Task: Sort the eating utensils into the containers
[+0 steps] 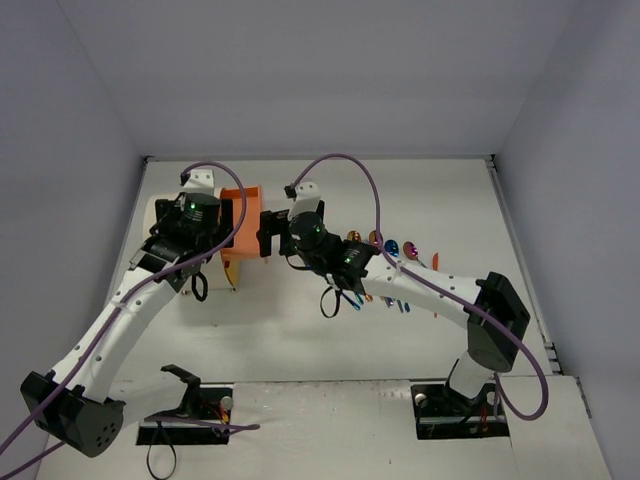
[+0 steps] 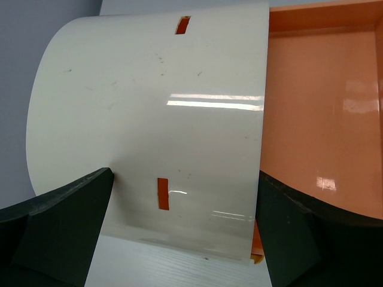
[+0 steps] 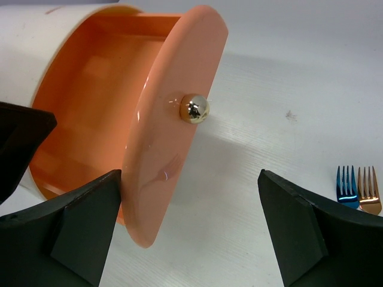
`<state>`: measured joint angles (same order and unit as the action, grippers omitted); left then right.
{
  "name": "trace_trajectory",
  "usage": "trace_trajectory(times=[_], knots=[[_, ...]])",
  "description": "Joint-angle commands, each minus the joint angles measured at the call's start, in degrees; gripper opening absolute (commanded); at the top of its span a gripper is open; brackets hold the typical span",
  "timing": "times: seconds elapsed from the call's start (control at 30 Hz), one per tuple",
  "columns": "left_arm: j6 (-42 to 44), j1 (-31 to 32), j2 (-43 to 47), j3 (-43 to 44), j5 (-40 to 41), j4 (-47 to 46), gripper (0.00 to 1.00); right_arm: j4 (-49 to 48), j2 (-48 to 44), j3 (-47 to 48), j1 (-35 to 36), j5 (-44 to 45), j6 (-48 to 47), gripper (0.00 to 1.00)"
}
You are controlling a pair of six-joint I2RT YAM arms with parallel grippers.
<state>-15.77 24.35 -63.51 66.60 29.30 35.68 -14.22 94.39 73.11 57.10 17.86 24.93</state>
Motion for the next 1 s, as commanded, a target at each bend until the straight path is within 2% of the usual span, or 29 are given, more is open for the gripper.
trace_trajectory(times=[0.0, 0.3, 0.53, 0.7, 0.87, 0.97], knots=[[0.30, -1.12, 1.29, -0.06, 1.48, -0.09, 0.93, -3.10, -3.93, 0.19, 0.53, 4.79, 1.09, 0.91], [-0.05, -1.32, 1.87, 0.63, 0.27, -0.11, 0.93, -2.57, -5.43, 0.95, 0.73, 3.51, -0.39, 0.90], [0.65, -1.23, 3.35, 6.83, -3.07, -0.09, 0.93, 1.82, -10.71, 0.81, -1.20, 2.44, -5.19, 0.90], [1.04, -1.18, 4.66, 10.97, -7.10, 0.00, 0.93, 5.36, -16.77, -6.50, -7.68, -0.68, -3.43, 0.90], [1.27, -1.23, 6.16, 12.77, -11.01, 0.09, 0.93, 10.33, -22.13, -13.97, -15.49, -2.19, -2.95, 0.84], [1.46, -1.23, 7.30, 12.38, -12.41, 0.15, 0.93, 12.77, -24.08, -19.31, -21.45, -7.08, -2.63, 0.81]])
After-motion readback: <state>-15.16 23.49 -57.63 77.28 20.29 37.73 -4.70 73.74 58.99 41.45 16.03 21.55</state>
